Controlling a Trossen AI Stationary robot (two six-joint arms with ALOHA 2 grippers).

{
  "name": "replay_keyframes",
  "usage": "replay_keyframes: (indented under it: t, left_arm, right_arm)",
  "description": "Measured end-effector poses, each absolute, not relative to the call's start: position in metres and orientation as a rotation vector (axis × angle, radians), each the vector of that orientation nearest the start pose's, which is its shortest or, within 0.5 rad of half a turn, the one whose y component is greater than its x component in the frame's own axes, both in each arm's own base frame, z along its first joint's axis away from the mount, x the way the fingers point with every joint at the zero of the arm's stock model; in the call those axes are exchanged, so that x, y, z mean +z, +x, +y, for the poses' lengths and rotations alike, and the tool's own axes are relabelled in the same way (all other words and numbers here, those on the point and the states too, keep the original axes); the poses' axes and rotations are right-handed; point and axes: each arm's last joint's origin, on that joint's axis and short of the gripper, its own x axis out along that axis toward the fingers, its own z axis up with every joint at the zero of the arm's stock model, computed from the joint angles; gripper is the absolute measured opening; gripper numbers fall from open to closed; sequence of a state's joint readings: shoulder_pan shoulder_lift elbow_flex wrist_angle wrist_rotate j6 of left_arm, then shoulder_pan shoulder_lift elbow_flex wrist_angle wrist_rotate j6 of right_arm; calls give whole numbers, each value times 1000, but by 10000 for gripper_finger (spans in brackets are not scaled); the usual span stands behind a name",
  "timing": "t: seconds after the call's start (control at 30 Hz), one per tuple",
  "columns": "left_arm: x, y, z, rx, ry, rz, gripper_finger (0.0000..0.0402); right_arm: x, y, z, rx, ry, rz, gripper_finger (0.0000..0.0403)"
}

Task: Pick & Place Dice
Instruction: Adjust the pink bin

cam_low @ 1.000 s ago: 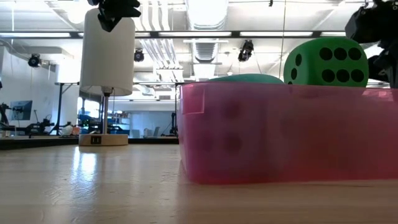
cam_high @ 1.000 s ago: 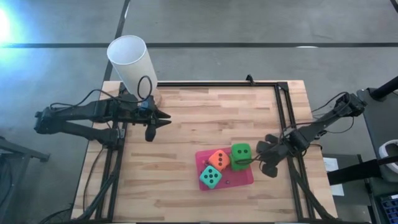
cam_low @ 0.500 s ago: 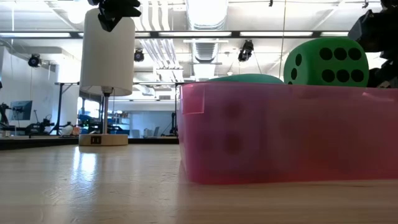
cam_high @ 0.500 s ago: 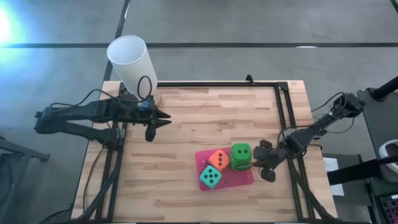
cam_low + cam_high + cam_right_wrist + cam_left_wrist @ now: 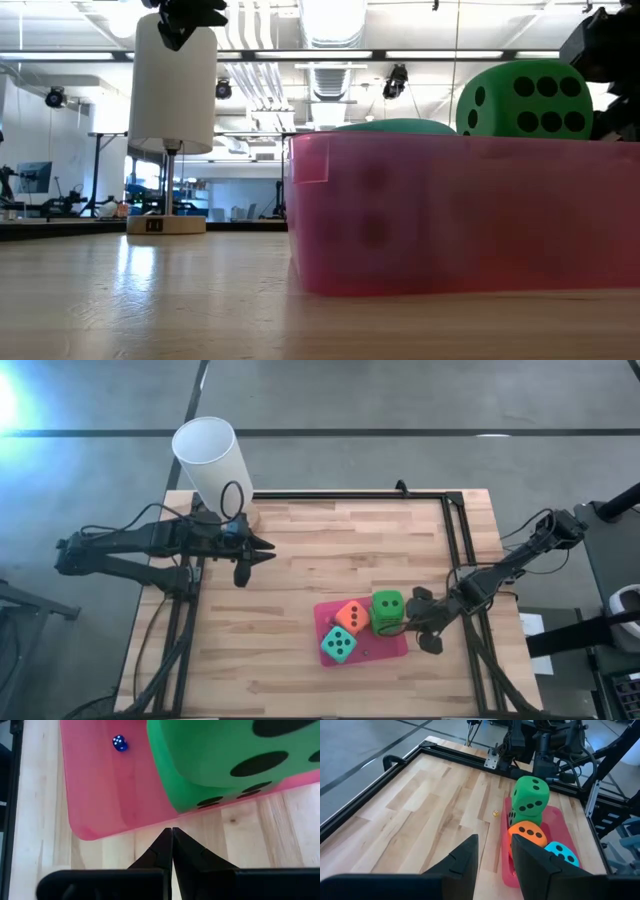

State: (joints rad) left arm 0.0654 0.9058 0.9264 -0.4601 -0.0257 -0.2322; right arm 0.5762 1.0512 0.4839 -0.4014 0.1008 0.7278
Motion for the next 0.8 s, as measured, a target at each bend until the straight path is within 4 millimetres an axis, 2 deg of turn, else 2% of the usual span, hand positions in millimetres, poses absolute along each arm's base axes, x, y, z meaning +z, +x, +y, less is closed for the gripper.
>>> replay_keyframes:
  t: [0.4,0.8]
  left_arm:
    - [335,188,13,153,-241,425,125]
    - [335,188,14,154,-244,426,124]
  right_arm:
    - [177,161,101,159,285,925,8]
    - [185,159,105,172,259,965,8]
